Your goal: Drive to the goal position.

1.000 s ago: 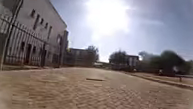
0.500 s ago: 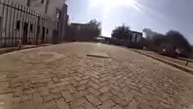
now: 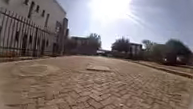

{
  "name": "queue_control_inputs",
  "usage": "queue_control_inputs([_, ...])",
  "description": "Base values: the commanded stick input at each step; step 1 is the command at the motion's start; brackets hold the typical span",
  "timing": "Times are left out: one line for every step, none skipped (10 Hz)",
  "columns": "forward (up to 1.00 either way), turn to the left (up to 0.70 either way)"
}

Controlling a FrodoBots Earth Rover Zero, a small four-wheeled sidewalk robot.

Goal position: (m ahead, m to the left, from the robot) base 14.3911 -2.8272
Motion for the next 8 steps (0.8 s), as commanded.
queue_control_inputs([1.0, 0.0])
queue_control_inputs([1.0, 0.0])
queue_control_inputs([1.0, 0.0])
queue_control_inputs([1.0, 0.0])
queue_control_inputs([1.0, 0.0])
queue_control_inputs([1.0, 0.0])
queue_control_inputs([1.0, 0.0])
queue_control_inputs([1.0, 0.0])
